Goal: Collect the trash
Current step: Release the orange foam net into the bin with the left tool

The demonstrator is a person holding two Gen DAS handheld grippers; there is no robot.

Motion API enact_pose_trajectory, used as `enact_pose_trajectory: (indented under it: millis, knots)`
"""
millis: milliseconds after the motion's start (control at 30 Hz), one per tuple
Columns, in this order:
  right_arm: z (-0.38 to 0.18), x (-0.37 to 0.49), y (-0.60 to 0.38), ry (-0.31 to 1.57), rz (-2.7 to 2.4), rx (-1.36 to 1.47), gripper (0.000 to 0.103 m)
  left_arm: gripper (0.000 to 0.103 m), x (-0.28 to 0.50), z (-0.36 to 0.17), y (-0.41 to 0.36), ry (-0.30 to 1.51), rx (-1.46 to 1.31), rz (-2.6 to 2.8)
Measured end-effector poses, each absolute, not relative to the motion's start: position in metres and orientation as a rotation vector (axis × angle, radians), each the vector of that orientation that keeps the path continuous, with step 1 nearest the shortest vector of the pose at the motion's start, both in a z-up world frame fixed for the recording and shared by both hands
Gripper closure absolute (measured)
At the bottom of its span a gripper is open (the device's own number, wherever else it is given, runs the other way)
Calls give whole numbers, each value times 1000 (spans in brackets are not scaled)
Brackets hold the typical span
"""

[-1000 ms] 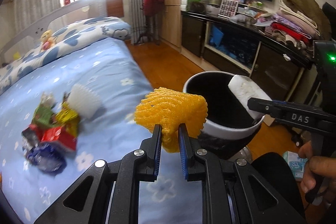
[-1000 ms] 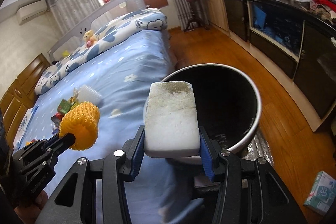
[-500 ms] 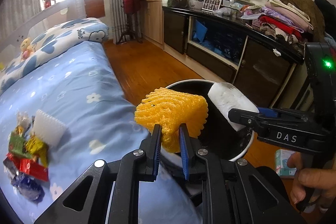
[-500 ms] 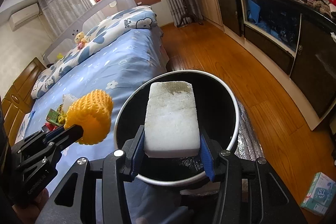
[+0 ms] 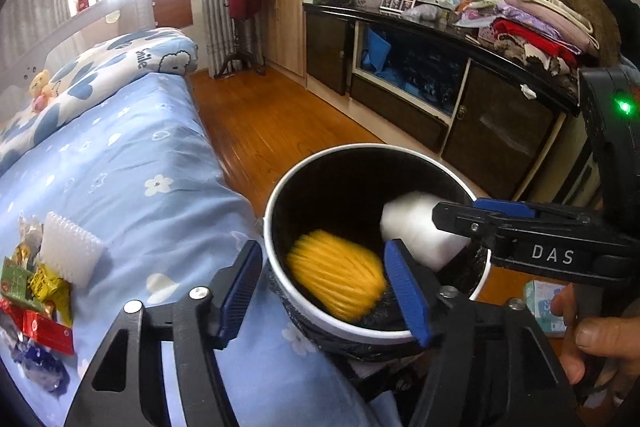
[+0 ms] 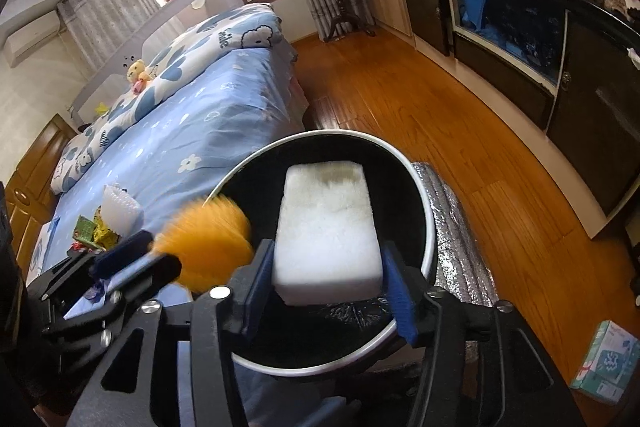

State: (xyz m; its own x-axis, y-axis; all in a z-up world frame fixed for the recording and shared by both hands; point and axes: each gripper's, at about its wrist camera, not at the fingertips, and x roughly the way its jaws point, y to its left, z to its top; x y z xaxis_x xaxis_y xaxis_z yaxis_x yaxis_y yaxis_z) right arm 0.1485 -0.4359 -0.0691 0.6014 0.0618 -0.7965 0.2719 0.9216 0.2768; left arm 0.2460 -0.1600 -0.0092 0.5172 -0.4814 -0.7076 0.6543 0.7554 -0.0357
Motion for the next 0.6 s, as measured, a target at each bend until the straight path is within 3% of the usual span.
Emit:
enact_pose_trajectory:
  millis: [233, 367, 600]
  knots:
    - [-62, 139, -431, 887, -137, 414, 39, 33, 224, -17, -130, 781, 185, -630]
    - [-55, 134, -414, 855, -108, 415, 29, 33, 209, -20, -105, 787, 161, -573]
    - [-50, 134, -364, 834, -14, 372, 23, 32, 188, -18, -58, 788, 99, -448]
